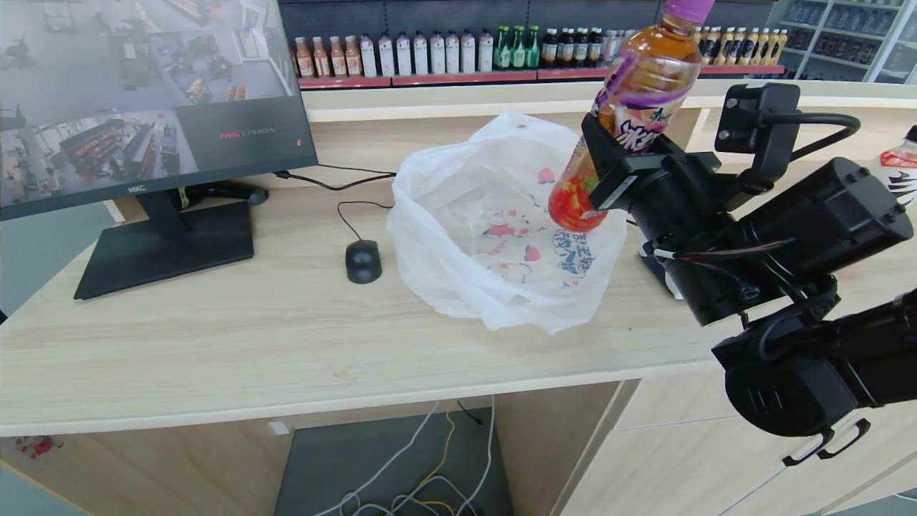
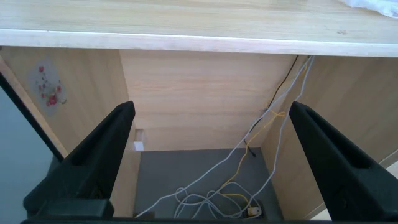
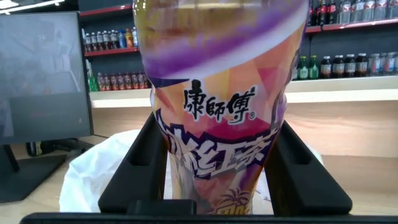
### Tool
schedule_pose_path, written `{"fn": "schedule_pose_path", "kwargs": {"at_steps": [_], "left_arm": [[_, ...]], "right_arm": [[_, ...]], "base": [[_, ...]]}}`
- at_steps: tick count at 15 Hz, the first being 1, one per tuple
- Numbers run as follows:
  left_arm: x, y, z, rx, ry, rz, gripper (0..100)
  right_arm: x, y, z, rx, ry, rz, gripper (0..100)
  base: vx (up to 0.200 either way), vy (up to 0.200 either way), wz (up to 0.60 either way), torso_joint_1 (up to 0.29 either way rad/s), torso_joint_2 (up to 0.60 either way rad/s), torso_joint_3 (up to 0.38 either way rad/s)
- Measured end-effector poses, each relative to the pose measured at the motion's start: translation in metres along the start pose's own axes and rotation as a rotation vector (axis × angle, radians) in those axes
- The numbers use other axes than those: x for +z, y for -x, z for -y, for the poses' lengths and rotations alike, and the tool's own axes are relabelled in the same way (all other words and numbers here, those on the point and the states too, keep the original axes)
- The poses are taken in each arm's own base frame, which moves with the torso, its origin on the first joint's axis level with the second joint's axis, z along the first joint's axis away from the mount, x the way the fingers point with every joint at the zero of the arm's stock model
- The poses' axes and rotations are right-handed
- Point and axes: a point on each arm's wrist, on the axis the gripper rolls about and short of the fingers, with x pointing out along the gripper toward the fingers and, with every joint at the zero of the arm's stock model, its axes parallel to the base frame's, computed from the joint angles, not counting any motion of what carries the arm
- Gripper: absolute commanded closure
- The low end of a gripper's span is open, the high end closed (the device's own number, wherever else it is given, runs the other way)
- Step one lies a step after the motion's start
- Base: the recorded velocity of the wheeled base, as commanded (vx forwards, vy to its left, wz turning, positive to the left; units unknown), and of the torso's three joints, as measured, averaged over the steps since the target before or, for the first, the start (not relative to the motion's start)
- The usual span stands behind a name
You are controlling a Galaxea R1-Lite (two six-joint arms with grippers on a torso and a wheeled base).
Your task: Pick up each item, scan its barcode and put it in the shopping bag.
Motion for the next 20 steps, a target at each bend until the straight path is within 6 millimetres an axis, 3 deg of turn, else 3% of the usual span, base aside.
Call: {"fn": "schedule_pose_path", "kwargs": {"at_steps": [7, 12, 15, 20], "left_arm": [[0.000, 0.000, 0.000, 0.002, 0.000, 0.000, 0], [0.000, 0.000, 0.000, 0.001, 0.000, 0.000, 0], [0.000, 0.000, 0.000, 0.000, 0.000, 0.000, 0], [0.000, 0.000, 0.000, 0.001, 0.000, 0.000, 0]], "right_arm": [[0.005, -0.010, -0.007, 0.010, -0.018, 0.050, 100], [-0.011, -0.015, -0.017, 0.011, -0.025, 0.025, 100], [-0.025, -0.018, -0.019, 0.029, -0.002, -0.110, 100], [-0.017, -0.046, -0.015, 0.035, 0.030, -0.230, 100]], "base": [[0.000, 0.000, 0.00, 0.000, 0.00, 0.000], [0.000, 0.000, 0.00, 0.000, 0.00, 0.000], [0.000, 0.000, 0.00, 0.000, 0.00, 0.000], [0.000, 0.000, 0.00, 0.000, 0.00, 0.000]]}}
